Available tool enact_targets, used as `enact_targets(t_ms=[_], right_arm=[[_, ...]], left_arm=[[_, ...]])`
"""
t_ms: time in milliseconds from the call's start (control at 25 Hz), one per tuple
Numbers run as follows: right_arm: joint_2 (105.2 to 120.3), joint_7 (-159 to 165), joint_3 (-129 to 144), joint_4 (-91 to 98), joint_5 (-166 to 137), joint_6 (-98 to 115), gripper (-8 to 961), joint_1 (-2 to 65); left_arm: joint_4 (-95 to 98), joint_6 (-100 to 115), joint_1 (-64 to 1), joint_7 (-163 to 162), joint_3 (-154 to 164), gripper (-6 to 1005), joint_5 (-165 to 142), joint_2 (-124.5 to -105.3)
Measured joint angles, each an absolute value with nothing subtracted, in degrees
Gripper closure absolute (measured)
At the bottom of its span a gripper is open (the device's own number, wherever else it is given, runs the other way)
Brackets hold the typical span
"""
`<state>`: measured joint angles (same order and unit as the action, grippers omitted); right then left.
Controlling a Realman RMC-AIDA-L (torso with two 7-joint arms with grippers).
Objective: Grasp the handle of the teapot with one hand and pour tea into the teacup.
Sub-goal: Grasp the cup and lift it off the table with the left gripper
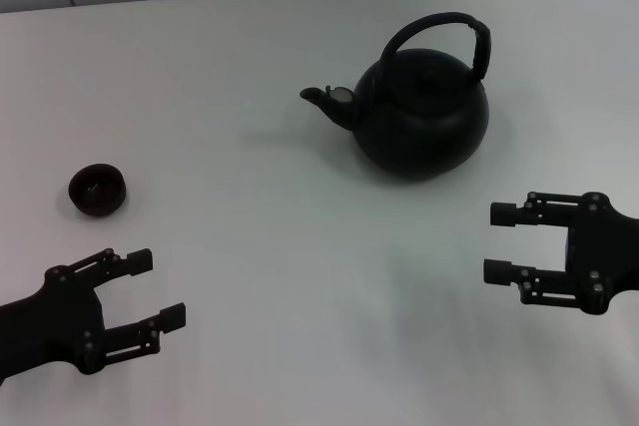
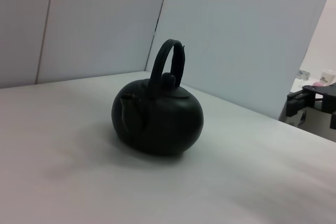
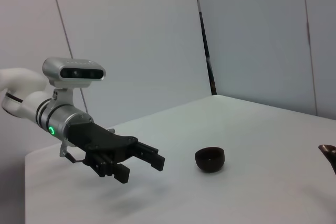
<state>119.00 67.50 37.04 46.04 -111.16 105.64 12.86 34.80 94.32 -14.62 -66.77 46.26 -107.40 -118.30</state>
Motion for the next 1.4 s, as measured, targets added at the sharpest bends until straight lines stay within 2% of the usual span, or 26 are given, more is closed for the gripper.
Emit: enact_targets(t_ms=[760, 1400], right_arm=[[119.27, 67.5, 36.8, 45.9, -110.3, 105.7, 293, 13.0], [119.27, 67.5, 36.6, 44.7, -109.3, 105.7, 294, 14.0]], left_arm=[[34.2, 92.3, -14.7, -66.3, 45.7, 154, -106.7, -118.32], [30.3, 76.9, -14.8, -66.5, 43.3, 154, -95.2, -118.46]])
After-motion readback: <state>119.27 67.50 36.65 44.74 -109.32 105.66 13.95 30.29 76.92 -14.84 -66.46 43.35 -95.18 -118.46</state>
